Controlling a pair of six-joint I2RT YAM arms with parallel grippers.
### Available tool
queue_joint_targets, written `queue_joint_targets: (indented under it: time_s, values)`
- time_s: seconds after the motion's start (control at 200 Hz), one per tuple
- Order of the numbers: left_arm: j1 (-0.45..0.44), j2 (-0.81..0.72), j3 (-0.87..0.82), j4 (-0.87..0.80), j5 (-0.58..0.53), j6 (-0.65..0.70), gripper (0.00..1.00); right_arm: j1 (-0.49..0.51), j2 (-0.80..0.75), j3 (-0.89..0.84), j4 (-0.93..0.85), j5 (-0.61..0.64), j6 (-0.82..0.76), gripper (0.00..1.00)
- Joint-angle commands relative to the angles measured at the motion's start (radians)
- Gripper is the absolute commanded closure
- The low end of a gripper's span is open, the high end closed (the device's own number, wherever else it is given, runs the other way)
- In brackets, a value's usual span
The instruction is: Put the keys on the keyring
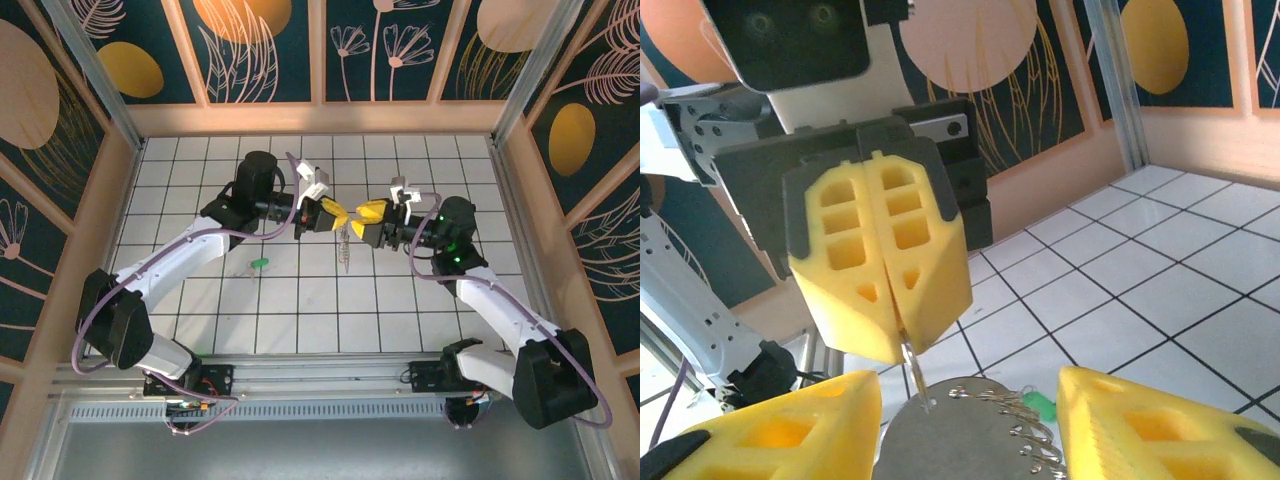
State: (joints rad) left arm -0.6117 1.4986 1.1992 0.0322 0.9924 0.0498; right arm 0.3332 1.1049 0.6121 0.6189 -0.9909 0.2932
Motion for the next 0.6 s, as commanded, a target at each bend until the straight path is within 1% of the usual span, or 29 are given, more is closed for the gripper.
queue_joint_targets:
  time_s: [0.0,0.225,0.42,0.505,0.556,0.596]
  values:
    - [-0.003,0.012,0.037,-0.02,0.043,0.034,1.0,-0.006,0.016,0.012,0.033,-0.034,-0.007,0.51]
    - [-0.003,0.024,0.043,-0.02,0.063,0.034,1.0,-0.005,0.039,0.012,0.083,-0.055,0.026,0.54]
    - [-0.003,0.037,0.049,-0.012,0.069,0.026,1.0,0.005,0.057,0.019,0.112,-0.052,0.041,0.6]
    - [-0.003,0.04,0.051,-0.011,0.069,0.024,1.0,0.011,0.065,0.023,0.117,-0.055,0.041,0.68]
    - [-0.003,0.039,0.05,-0.008,0.069,0.023,1.0,0.013,0.07,0.025,0.118,-0.059,0.041,0.77]
    - [-0.003,0.038,0.05,-0.006,0.069,0.023,1.0,0.015,0.072,0.025,0.12,-0.064,0.04,0.88]
